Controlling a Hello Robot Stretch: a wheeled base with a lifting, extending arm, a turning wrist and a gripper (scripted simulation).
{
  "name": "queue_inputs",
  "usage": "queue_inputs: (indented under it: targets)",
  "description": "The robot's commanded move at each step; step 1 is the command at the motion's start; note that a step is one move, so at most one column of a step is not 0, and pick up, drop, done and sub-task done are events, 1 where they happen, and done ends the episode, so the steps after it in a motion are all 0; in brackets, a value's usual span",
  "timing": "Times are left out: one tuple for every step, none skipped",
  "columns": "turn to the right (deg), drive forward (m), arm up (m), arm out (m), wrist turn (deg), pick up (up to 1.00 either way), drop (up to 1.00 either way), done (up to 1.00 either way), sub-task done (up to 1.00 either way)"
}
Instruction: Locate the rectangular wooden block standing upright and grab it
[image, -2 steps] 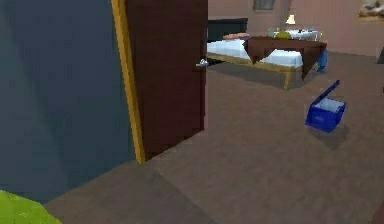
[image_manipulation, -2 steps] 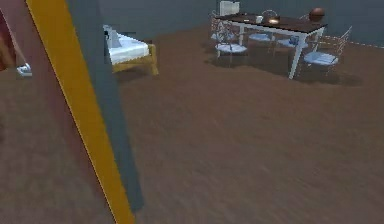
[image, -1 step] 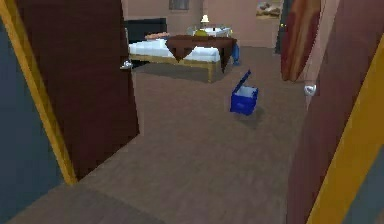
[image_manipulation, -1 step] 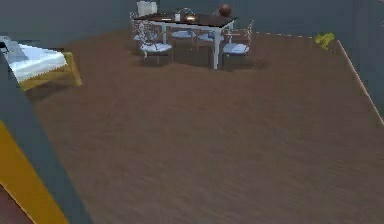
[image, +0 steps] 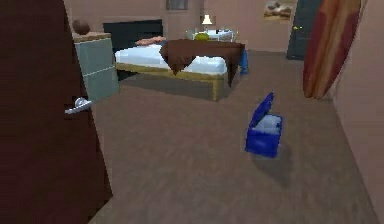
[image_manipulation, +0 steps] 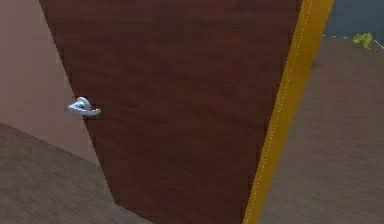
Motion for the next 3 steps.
queue_inputs:
  targets:
    - [3.0, 0.00, 0.00, 0.00, 0.0, 0.00, 0.00, 0.00, 0.00]
    - [0.0, 1.00, 0.00, 0.00, 0.0, 0.00, 0.00, 0.00, 0.00]
    - [0.0, 0.75, 0.00, 0.00, 0.0, 0.00, 0.00, 0.00, 0.00]
